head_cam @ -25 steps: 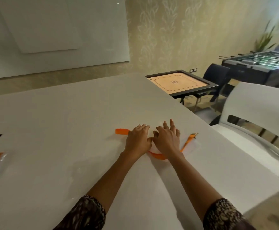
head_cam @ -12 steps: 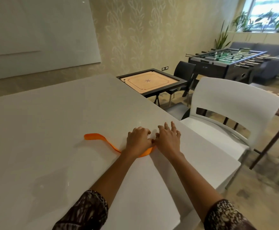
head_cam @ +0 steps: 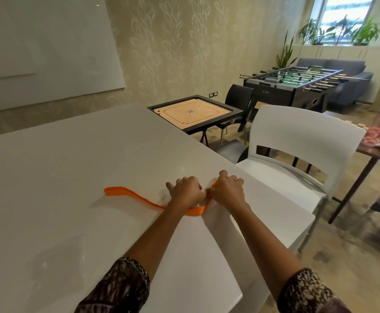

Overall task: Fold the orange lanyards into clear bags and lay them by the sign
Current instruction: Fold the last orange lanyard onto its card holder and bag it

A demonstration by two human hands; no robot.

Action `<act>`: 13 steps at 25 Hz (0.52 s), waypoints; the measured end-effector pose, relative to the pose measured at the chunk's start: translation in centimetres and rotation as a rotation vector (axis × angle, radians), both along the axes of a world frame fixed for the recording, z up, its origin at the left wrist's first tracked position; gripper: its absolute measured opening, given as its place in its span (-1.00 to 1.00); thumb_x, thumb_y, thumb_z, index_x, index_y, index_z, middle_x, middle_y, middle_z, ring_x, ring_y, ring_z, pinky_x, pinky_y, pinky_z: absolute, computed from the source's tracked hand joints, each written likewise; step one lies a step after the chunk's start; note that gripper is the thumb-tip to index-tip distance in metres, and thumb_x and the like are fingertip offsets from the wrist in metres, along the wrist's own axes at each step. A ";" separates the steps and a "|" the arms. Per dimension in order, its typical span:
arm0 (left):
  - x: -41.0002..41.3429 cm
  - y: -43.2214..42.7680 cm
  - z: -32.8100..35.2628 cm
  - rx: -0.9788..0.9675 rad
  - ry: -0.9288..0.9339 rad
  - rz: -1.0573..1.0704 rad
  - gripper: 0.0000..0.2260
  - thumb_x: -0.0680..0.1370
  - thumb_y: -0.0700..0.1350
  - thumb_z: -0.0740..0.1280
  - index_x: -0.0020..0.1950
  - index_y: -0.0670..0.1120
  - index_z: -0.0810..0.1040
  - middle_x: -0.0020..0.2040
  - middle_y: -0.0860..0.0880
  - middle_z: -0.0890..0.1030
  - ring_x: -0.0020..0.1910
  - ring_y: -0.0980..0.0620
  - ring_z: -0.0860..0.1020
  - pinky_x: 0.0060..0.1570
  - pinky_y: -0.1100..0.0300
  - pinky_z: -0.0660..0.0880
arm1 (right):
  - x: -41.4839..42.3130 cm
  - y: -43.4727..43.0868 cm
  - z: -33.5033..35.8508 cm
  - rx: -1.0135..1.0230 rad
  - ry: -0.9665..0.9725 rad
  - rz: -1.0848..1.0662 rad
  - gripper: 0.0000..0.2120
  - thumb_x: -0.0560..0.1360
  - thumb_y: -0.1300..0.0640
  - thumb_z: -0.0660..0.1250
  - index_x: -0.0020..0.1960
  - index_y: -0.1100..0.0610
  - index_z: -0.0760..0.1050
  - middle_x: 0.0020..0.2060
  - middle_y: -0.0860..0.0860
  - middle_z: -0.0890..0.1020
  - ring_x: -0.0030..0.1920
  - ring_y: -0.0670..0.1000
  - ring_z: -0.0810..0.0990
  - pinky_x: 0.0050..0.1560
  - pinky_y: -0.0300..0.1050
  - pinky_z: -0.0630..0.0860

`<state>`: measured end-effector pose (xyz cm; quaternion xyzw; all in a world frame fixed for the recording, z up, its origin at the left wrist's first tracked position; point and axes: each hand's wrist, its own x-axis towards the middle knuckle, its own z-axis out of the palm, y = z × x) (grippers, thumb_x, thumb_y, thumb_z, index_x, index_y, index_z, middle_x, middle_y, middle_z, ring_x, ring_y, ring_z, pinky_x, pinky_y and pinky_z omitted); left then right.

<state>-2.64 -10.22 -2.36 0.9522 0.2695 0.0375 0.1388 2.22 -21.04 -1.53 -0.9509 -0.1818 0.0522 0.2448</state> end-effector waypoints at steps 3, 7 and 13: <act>-0.5 0.0 -0.5 0.005 -0.005 -0.007 -0.68 0.49 0.10 0.31 0.20 0.03 0.47 0.21 -0.05 0.51 0.26 -0.08 0.40 0.23 -0.09 0.20 | 0.8 -0.3 0.2 0.024 0.128 0.031 -0.48 0.48 0.05 0.34 0.34 0.18 0.25 0.17 0.22 0.46 0.22 0.20 0.33 0.01 -0.05 0.38; -1.3 0.4 -0.6 -0.037 -0.038 -0.019 -0.66 0.50 0.17 0.30 0.22 0.08 0.46 0.23 -0.02 0.50 0.29 -0.07 0.38 0.24 -0.09 0.21 | 1.7 -0.7 0.8 0.124 0.251 0.028 -0.51 0.49 0.16 0.32 0.36 0.18 0.25 0.18 0.16 0.50 0.18 0.15 0.44 0.07 -0.05 0.46; -2.4 1.5 1.0 -0.280 -0.225 -0.016 -0.69 0.50 0.14 0.36 0.15 0.00 0.52 0.08 0.02 0.61 0.09 -0.01 0.55 0.11 0.07 0.36 | 1.4 -0.4 2.7 0.641 0.469 0.023 -0.57 0.51 0.32 0.30 0.35 0.11 0.34 0.21 0.18 0.49 0.07 0.11 0.55 -0.08 -0.11 0.55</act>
